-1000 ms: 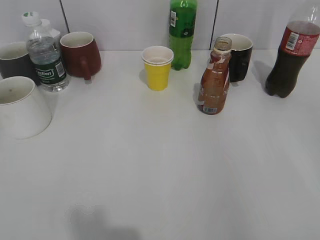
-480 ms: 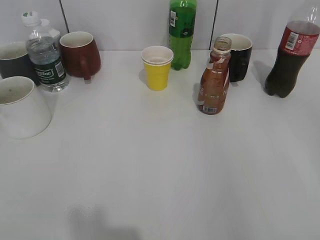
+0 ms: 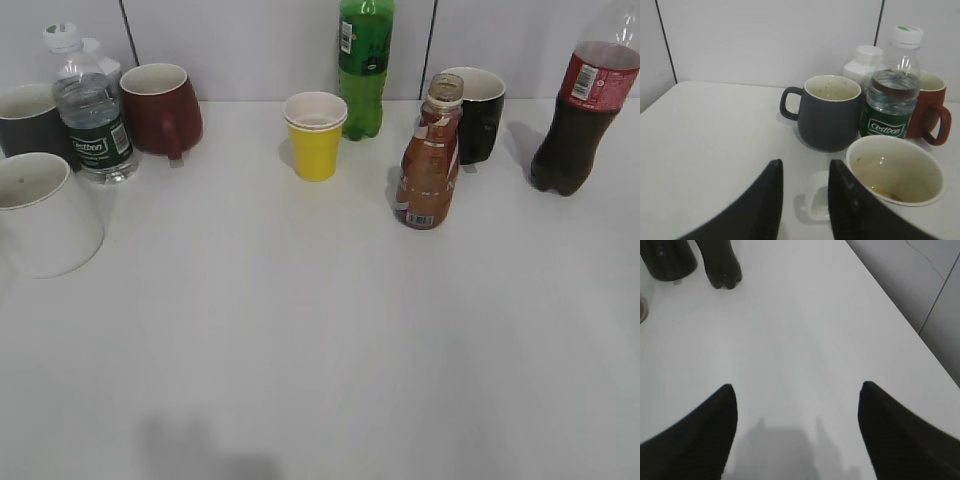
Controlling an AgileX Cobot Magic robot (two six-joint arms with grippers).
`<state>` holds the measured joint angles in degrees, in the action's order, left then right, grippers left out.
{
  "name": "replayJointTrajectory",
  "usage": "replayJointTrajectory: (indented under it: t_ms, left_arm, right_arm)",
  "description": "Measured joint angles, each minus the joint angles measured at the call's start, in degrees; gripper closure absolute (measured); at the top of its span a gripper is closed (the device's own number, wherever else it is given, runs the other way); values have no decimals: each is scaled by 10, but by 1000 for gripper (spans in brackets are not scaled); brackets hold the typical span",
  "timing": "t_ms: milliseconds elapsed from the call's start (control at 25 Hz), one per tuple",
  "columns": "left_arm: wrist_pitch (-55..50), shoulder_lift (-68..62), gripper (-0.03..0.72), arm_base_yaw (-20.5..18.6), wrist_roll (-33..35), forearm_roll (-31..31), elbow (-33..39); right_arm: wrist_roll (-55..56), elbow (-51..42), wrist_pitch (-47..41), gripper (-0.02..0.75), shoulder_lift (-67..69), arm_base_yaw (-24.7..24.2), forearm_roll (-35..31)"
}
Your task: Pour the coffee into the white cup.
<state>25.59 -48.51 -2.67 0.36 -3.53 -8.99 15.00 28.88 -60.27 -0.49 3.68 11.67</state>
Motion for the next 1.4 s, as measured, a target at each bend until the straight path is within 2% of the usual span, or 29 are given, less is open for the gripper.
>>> replayJointTrajectory:
  t_ms: [480,680,840,960,1120,1400]
  left_arm:
    - [77,-160,445,0,-14,-3,0]
    - [106,-228,358,0,-23,-3,0]
    - [178,-301,290,0,-34,24,0]
    - [269,-366,280,0,-34,47,-1]
    - [371,-436,278,0,-34,47,-2]
    - [408,-486,278,-1,-34,46,-29]
  right_arm:
    - [0,0,0,150,0,0,0]
    - [0,0,0,150,0,0,0]
    - [0,0,0,150,0,0,0]
    - [0,0,0,150,0,0,0]
    - [0,0,0,150,0,0,0]
    - [0,0,0,150,0,0,0]
